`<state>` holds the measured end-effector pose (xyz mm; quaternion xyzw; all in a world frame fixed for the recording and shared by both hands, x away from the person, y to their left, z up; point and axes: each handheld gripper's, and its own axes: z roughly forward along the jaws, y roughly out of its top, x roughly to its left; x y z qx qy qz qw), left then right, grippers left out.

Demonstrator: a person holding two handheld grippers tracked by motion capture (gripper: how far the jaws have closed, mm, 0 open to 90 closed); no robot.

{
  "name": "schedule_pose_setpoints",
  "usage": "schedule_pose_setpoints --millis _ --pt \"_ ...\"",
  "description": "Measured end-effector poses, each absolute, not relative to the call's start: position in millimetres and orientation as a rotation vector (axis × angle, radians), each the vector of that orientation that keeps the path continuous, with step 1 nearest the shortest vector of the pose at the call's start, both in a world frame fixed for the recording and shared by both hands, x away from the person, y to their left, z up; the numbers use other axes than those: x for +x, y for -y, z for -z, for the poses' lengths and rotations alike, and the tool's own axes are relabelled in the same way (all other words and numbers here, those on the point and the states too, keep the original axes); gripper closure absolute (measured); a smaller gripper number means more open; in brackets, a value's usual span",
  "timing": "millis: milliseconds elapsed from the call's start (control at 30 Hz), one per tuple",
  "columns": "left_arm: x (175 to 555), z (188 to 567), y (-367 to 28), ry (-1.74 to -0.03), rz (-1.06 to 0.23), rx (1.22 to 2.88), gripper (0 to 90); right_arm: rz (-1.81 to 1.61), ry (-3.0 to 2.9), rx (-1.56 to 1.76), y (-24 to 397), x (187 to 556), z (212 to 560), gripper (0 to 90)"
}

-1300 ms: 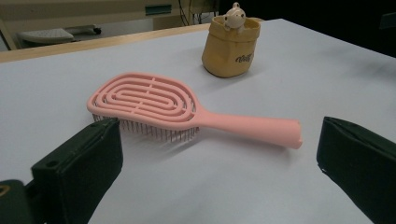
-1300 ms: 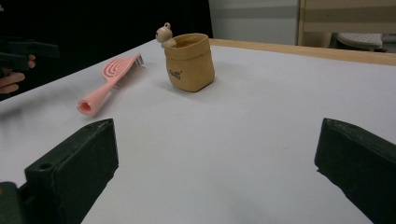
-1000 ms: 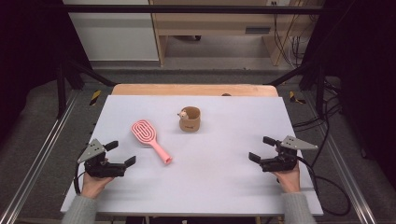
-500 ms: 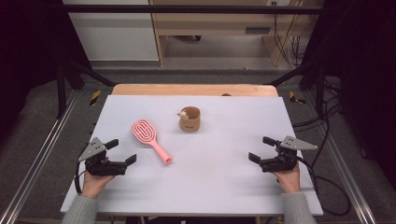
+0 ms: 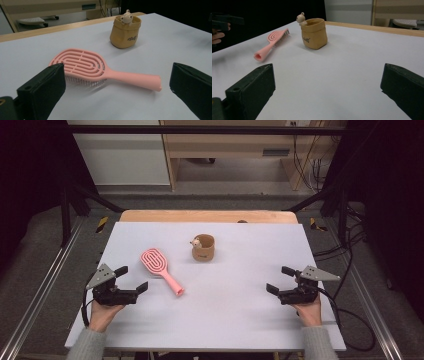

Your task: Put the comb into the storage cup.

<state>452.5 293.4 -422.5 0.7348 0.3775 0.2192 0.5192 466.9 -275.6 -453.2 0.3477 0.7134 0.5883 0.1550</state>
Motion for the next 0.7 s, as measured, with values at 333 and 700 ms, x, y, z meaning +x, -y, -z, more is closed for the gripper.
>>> schedule_pose_setpoints --millis 333,700 --pt "461.6 412.2 -284.0 -0.93 -0.526 1.781 1.5 -1.679 -2.047 0.994 275.3 467.4 453.7 0.2" --pt "471.6 409.7 -271.2 -0.945 -0.524 1.812 7.2 -1.675 -2.053 0.992 274.8 467.5 454.2 0.2"
